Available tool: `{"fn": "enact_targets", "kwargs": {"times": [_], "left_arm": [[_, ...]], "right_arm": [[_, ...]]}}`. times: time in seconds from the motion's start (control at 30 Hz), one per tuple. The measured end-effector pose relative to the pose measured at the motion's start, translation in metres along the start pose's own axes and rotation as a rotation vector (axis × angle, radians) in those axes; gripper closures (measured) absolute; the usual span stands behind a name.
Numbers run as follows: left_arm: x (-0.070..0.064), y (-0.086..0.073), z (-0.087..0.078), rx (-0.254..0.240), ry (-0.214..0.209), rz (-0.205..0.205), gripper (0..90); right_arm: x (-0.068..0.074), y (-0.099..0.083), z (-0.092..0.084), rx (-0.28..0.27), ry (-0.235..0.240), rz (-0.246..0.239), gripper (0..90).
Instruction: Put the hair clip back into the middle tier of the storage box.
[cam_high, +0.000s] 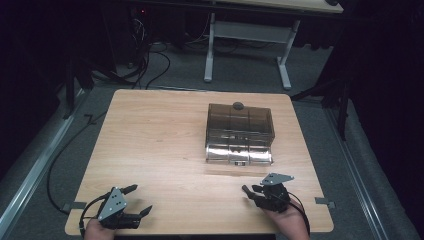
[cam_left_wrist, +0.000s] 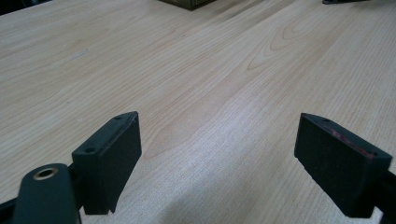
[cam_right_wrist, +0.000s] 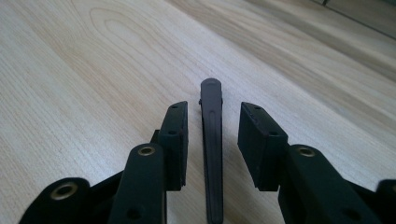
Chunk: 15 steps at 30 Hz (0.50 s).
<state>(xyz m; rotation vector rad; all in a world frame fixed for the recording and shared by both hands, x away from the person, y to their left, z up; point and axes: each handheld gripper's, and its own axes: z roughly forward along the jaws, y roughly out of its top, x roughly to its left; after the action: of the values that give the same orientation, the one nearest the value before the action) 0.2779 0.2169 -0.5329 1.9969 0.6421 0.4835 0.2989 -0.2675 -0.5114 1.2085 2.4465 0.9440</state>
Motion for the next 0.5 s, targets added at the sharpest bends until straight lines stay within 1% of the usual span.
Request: {"fn": "enact_targets", "kwargs": {"times": [0.07, 0.17, 0.27, 0.43, 0.5], "left_arm": [[0.0, 0.0, 0.0, 0.002, -0.002, 0.0, 15.1], [0.0, 0.0, 0.0, 0.004, -0.005, -0.002, 15.1], [0.0, 0.0, 0.001, 0.004, -0.007, -0.002, 15.0], [0.0, 0.0, 0.0, 0.0, -0.007, 0.002, 15.0], [0.0, 0.0, 0.0, -0.002, -0.007, 0.002, 15.1]], "right_arm": [[-0.001, 0.001, 0.0, 0.02, -0.002, 0.005, 62.4], [-0.001, 0.004, -0.001, 0.044, -0.006, -0.004, 61.5], [-0.001, 0.009, -0.003, 0.073, -0.009, -0.001, 60.8], [0.001, 0.018, -0.003, 0.133, -0.019, -0.029, 60.3], [0.001, 0.02, -0.002, 0.147, -0.014, -0.036, 60.2]]}}
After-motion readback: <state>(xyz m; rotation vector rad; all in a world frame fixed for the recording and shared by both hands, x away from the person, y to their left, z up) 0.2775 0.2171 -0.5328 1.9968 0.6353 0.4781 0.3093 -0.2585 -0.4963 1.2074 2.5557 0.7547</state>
